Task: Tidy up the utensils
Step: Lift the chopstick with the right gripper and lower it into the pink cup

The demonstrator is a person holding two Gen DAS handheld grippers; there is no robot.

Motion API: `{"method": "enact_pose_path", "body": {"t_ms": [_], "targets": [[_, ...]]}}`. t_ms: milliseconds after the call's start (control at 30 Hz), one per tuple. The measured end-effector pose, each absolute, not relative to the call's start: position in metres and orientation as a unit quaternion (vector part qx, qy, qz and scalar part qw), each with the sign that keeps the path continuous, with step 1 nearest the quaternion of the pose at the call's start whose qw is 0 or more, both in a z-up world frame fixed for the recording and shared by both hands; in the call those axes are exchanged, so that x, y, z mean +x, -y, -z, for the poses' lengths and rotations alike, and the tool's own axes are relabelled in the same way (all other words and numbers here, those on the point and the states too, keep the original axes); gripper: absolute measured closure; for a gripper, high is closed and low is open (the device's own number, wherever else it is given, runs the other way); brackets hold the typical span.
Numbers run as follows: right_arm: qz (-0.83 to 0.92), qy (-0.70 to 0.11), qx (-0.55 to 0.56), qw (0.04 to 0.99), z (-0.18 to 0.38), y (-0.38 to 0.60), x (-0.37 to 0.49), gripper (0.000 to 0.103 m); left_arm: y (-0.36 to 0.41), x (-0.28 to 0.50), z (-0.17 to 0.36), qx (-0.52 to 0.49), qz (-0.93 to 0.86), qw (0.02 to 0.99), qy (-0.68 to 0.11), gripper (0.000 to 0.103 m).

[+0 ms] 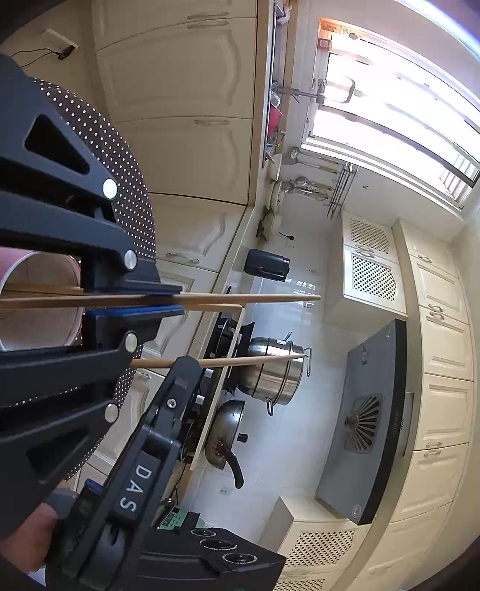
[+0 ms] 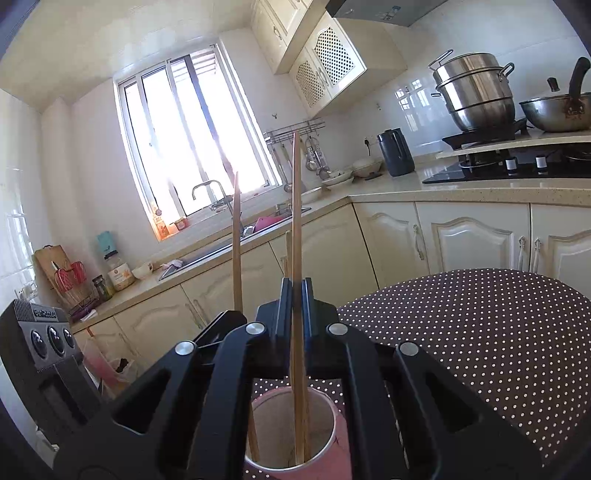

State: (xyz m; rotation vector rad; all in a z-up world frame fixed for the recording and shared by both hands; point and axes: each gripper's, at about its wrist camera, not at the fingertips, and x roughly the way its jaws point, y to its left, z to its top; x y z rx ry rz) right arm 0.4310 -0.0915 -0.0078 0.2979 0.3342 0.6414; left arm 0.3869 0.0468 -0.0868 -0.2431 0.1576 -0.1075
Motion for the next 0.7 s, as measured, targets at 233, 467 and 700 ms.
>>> {"method": "enact_pose_path", "body": {"t_ms": [233,467,700], "targets": [[-0.318,-0.152,0.116,0.929,0.007,0.094,0.403,0.098,-0.045,0.37,0.094,-0.111,0.057,0.988,-0.091,0.097],[-0.315,-0.141,0.067,0.936,0.008,0.093,0.372,0.098,-0.042,0.349,0.097,-0.102,0.062,0.988,-0.103,0.097],[-0.306,-0.147,0.034,0.94,0.018,0.091,0.354,0.097,-0.038,0.337,0.103,-0.092,0.062,0.986,-0.126,0.097]]}}
